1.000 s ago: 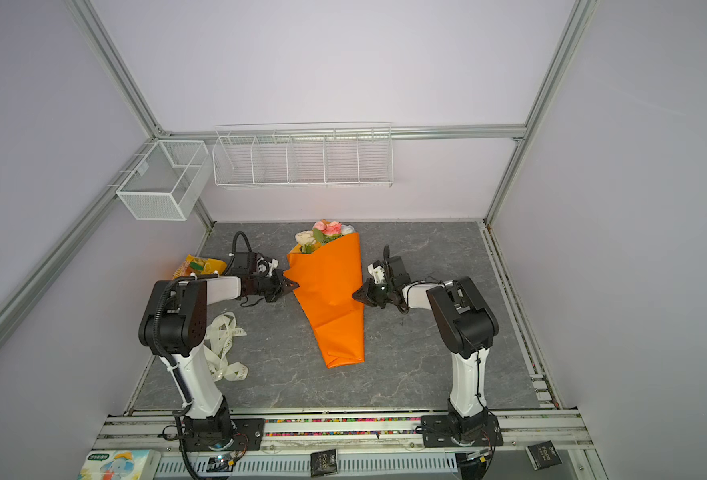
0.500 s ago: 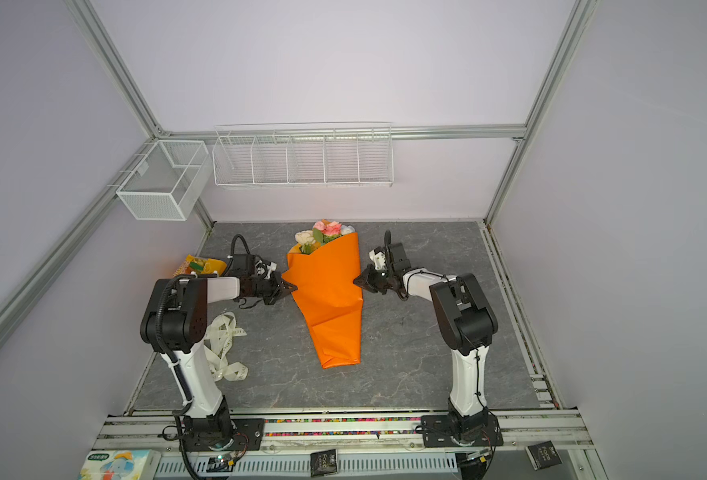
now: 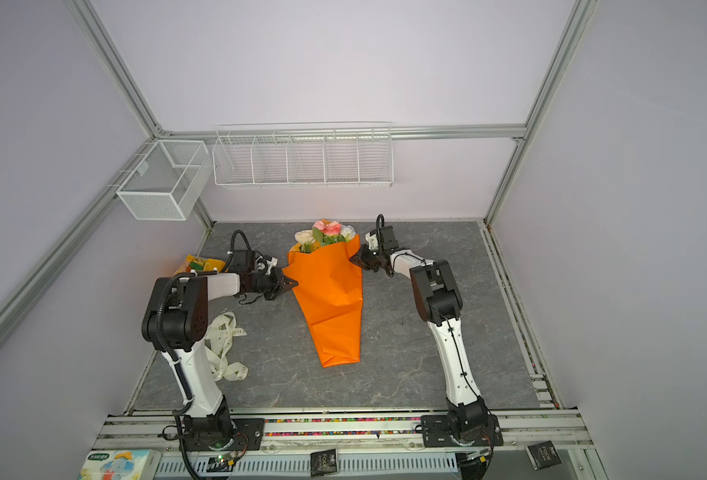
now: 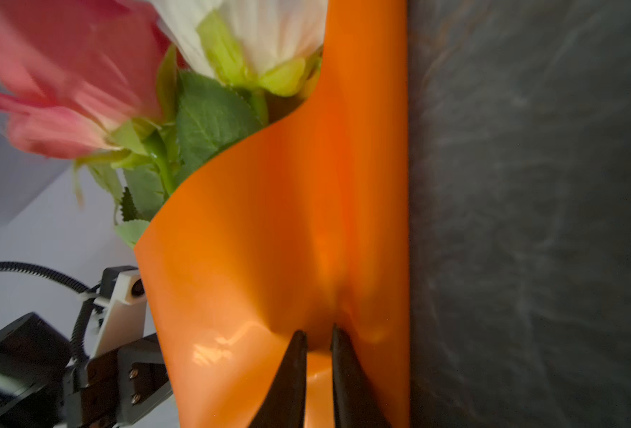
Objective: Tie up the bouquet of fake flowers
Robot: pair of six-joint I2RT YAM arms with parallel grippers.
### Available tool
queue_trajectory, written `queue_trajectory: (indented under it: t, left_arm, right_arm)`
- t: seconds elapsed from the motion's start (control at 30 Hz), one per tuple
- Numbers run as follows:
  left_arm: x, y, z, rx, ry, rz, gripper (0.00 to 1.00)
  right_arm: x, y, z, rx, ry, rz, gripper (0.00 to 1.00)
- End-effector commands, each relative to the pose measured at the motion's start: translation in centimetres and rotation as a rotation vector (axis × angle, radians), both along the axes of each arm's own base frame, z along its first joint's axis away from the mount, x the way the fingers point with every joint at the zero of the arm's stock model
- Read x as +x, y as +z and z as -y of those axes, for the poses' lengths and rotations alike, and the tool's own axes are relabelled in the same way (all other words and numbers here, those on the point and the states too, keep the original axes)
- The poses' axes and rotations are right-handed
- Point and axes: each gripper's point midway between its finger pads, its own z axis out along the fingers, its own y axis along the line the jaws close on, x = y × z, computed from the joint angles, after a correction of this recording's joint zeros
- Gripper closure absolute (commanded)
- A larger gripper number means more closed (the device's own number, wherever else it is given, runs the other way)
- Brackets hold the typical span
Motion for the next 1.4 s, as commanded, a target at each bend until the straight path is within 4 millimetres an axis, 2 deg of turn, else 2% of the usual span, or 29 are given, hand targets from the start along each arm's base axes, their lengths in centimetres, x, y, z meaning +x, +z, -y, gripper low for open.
queue_trajectory:
  t: [0.0,0.27,0.37,0.4,0.47,0.57,0.63,0.7,0.77,0.87,0.93,1.03,1.13,1.23,1.3,1.37]
  left_arm:
    - [-0.1,-1.0,-0.3,0.018,-0.016,-0.013,1.0]
    - [-0.3,-2.2,-0.8,0.039,-0.007,-0.041,1.0]
    - [-0.1,-1.9,-0.6,0.025,-0.009,-0.036,1.0]
    - [0.0,-1.7,-0.6,0.021,-0.008,-0.031,1.0]
    - [0.1,-1.4,-0.5,0.018,-0.014,-0.027,1.0]
    - [0.1,-1.2,-0.6,0.026,-0.011,-0.019,1.0]
    - [0.0,-1.2,-0.5,0.02,-0.014,-0.022,1.0]
    - [0.1,-1.2,-0.5,0.018,-0.014,-0.021,1.0]
    - [0.1,-1.2,-0.5,0.015,-0.015,-0.018,1.0]
    - [0.3,-1.0,-0.4,0.01,-0.013,-0.015,1.0]
    - [0.4,-0.7,-0.5,0.014,-0.01,-0.008,1.0]
    - [0.4,-0.6,-0.5,0.011,-0.009,-0.008,1.0]
    - [0.5,-0.4,-0.4,0.002,-0.009,-0.007,1.0]
    - [0.3,0.1,-0.4,0.0,-0.011,-0.001,1.0]
    - [0.2,0.5,-0.4,-0.004,-0.004,0.0,0.94]
    - [0.1,1.5,-0.6,-0.004,0.017,0.007,0.74]
  right_arm:
    - [0.3,-3.8,2.9,-0.127,-0.114,-0.091,0.81]
    - [3.1,-3.4,2.9,-0.055,-0.18,-0.077,0.79]
    - [3.8,-2.3,2.4,-0.062,-0.144,-0.068,0.79]
    - [3.8,-1.3,2.3,-0.052,-0.128,-0.067,0.79]
    - [3.6,2.4,1.7,-0.025,-0.077,-0.017,0.78]
    - [1.4,9.3,1.5,-0.02,-0.005,0.091,0.76]
    - [-1.8,12.5,1.4,-0.018,0.049,0.124,0.74]
    - [-5.6,13.9,1.4,-0.031,0.094,0.142,0.73]
    - [-9.8,13.8,1.2,-0.016,0.129,0.126,0.74]
    - [-16.2,12.1,0.3,0.0,0.188,0.062,0.77]
    - [-20.4,10.6,-1.4,0.007,0.263,0.015,0.79]
    - [-25.3,8.6,-4.2,0.004,0.366,-0.041,0.8]
    - [-28.6,6.3,-6.3,0.01,0.41,-0.098,0.81]
    - [-30.7,4.0,-8.1,0.019,0.445,-0.153,0.81]
    - [-31.7,2.2,-8.5,-0.016,0.459,-0.176,0.82]
    - [-32.6,-0.4,-7.9,-0.07,0.433,-0.226,0.83]
